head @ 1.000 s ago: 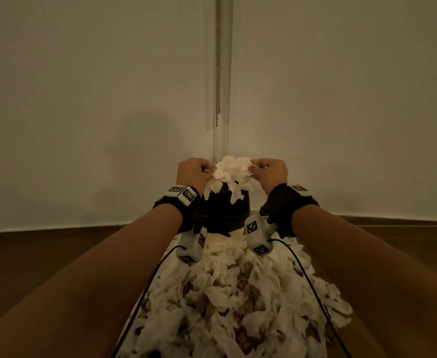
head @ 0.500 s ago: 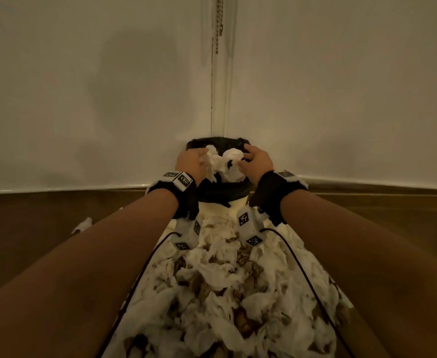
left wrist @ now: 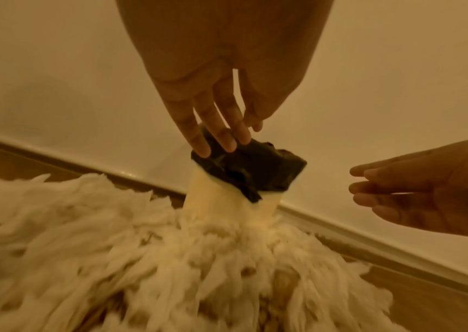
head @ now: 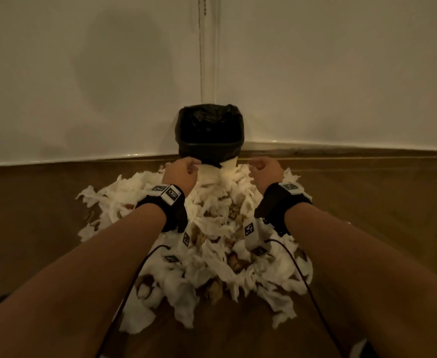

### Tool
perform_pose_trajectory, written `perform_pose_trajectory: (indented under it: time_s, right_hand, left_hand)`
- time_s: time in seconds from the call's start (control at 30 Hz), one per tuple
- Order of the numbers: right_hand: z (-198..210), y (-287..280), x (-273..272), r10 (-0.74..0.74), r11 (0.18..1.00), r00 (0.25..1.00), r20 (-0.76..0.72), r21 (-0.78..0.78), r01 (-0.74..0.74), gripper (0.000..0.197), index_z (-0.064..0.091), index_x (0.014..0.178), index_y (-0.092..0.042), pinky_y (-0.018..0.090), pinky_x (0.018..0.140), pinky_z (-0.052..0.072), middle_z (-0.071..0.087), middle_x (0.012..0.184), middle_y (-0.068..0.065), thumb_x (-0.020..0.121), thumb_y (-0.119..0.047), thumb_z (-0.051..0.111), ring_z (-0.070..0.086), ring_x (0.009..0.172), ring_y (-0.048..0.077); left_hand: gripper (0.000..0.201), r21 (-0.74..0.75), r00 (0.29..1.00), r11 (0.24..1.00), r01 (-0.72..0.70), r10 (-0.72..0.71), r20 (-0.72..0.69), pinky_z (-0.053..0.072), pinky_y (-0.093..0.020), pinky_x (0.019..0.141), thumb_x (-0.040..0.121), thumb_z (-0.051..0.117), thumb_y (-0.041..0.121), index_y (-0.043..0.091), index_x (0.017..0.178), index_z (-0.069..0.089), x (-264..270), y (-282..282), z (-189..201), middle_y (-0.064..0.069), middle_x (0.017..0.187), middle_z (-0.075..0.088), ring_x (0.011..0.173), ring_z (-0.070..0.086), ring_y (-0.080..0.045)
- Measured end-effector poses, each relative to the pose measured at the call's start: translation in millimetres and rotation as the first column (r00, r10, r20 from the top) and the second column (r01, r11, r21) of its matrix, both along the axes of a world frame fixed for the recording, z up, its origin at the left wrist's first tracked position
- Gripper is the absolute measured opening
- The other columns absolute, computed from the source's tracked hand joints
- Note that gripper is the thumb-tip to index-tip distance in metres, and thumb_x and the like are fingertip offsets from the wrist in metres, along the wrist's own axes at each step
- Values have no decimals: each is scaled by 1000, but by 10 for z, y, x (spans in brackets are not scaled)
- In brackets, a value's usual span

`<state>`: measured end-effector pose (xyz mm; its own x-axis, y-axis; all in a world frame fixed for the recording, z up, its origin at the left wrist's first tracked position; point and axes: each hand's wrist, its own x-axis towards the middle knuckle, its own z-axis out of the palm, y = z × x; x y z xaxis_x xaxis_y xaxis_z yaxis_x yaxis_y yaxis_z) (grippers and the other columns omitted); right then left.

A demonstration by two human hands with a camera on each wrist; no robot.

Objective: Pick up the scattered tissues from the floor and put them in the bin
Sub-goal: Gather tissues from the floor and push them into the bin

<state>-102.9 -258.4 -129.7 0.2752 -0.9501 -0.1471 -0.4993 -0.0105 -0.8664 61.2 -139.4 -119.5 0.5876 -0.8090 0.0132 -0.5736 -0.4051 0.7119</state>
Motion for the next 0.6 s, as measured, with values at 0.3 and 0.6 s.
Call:
perform_pose_trajectory:
  time_s: [0.3, 0.6]
  right_hand:
    - [-745, 745, -735, -40, 972, 983, -178, 219, 79, 27, 64, 117, -9, 41, 93, 51, 64, 118, 15, 92, -19, 56, 60, 106, 31]
    - [-1024, 923, -874, 202, 965, 879, -432, 241, -103, 36, 51, 130, -15, 32, 88, 45, 50, 132, 12, 94, -16, 49, 53, 116, 29]
  left_hand:
    - [26, 488, 923, 823, 291, -376, 83, 49, -28, 80, 94, 48, 19, 22, 111, 66, -782, 487, -631, -2, 117, 64, 101, 61, -20]
    - [45, 770, 617, 455, 448, -780, 102, 44, -37, 83, 95, 44, 33, 25, 138, 35, -1267, 705, -1221, -9, 135, 37, 112, 49, -31]
